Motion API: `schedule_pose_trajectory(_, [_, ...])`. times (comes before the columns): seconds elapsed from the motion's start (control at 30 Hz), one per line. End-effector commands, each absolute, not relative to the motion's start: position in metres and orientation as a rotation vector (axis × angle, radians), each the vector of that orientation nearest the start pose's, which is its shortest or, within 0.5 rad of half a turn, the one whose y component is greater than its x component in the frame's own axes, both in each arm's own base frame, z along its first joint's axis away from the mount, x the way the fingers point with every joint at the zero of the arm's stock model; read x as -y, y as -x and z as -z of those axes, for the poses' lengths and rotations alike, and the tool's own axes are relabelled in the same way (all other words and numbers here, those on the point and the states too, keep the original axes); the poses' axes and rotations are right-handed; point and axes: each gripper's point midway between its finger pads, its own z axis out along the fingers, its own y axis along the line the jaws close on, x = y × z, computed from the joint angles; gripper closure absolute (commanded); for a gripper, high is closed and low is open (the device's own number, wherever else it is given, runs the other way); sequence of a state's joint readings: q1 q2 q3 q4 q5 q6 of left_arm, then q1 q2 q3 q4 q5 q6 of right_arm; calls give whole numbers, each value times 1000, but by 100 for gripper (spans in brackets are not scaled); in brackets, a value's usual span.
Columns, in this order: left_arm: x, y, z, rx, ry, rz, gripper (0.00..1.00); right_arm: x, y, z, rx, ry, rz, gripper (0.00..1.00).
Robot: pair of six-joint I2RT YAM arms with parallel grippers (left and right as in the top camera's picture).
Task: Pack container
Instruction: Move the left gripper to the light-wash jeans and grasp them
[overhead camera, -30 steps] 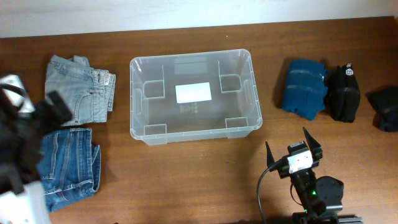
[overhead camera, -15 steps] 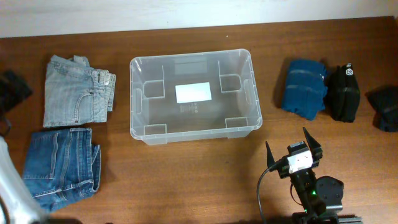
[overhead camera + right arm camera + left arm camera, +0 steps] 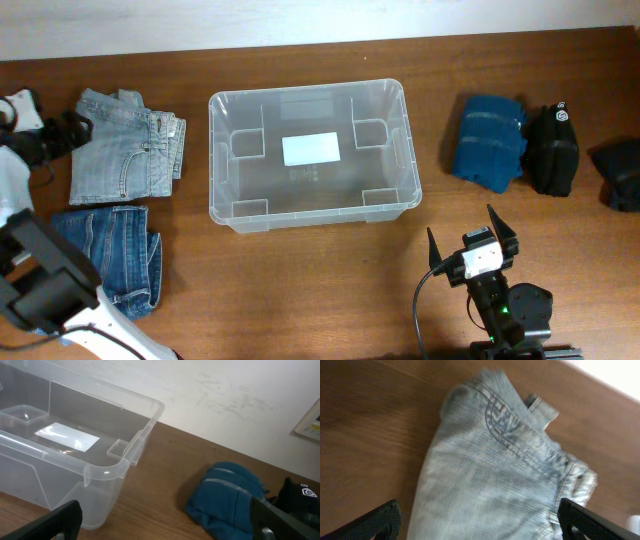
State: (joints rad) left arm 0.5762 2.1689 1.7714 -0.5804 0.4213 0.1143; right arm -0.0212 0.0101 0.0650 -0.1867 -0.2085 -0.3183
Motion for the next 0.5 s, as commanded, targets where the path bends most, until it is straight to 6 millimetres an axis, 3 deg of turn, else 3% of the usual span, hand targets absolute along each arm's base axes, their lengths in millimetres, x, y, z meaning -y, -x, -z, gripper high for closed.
schedule_pose_trajectory(0.0, [-233, -512, -93, -2410, 227, 220, 0, -28, -238, -155, -1658, 399, 85, 1])
schedule_pose_trajectory(0.27, [-248, -508, -47, -2474, 270, 191, 1, -28, -238, -155, -1658, 399, 85, 2])
schedule_pose_trajectory(0.47, [-256, -504, -30, -2513, 249, 135, 1, -28, -238, -155, -1658, 399, 85, 2])
